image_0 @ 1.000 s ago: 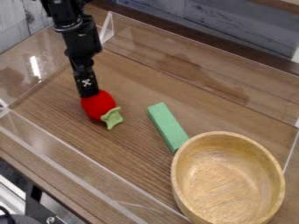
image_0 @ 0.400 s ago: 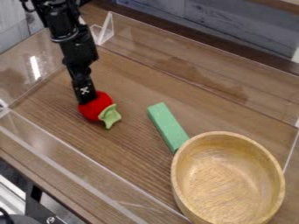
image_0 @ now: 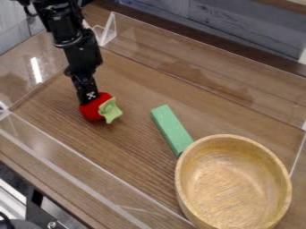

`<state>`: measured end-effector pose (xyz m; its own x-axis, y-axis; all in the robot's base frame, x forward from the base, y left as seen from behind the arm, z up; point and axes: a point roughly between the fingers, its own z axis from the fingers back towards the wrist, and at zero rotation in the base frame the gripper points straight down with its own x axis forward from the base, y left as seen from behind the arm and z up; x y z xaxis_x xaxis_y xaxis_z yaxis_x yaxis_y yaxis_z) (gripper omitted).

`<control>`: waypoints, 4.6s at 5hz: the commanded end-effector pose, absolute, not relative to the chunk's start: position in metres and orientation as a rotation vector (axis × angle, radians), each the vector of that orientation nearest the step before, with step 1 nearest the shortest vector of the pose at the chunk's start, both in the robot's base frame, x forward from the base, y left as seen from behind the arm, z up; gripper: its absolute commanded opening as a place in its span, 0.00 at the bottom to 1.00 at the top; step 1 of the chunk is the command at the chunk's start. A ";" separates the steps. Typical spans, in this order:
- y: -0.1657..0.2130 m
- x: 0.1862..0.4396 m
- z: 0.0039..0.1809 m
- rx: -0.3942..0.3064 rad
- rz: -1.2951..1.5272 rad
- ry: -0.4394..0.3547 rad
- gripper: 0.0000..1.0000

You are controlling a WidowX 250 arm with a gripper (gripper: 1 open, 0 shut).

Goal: Move the red object to the right side of the table

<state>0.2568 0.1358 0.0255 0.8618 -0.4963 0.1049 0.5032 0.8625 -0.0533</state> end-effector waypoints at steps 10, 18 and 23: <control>-0.107 0.345 0.088 -0.105 -0.313 -0.173 0.00; -0.093 0.378 0.057 -0.071 -0.027 -0.116 0.00; -0.078 0.368 0.054 -0.080 0.098 -0.098 0.00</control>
<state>0.3643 -0.0769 0.0351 0.9941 0.0995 0.0434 -0.0961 0.9926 -0.0748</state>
